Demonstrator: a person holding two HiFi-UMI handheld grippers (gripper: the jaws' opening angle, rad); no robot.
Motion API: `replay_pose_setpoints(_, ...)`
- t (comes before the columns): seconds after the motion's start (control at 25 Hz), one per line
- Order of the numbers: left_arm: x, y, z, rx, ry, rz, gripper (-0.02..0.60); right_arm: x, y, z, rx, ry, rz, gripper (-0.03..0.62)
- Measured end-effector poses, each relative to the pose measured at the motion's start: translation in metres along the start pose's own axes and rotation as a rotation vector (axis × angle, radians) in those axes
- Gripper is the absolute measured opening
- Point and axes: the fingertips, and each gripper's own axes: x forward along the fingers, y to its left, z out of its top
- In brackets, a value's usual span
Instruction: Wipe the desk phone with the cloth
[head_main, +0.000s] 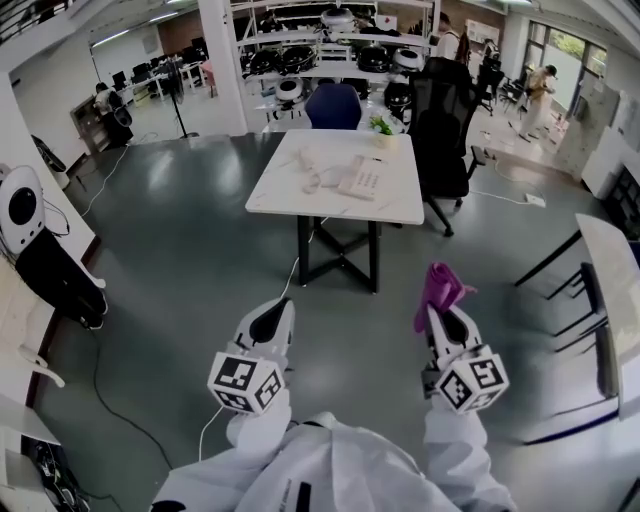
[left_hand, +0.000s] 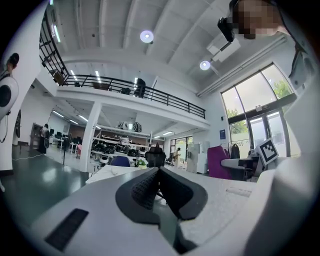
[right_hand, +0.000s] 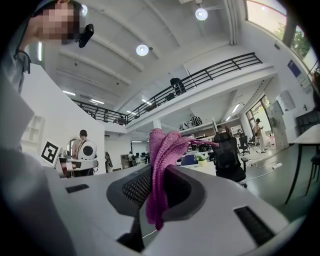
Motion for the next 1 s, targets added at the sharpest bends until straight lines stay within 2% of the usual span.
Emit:
replay_pose_setpoints(0.32,0.026,0.019,-0.005,0.000,0.026,0.021,-0.003,0.035,-0.008,-0.007,0.018,0.008,0.032,0.040)
replay_pose_setpoints(0.52,0.065,0.041,-0.014,-0.011,0.042,0.009,-0.002,0.073,-0.027,-0.013,0.025,0.021,0.029,0.038)
replay_pose_setpoints(1.0,0.175,0.092,-0.025,-0.038,0.085,-0.076,-0.003,0.173,-0.069,-0.021,0.046,0.039,-0.013,0.038)
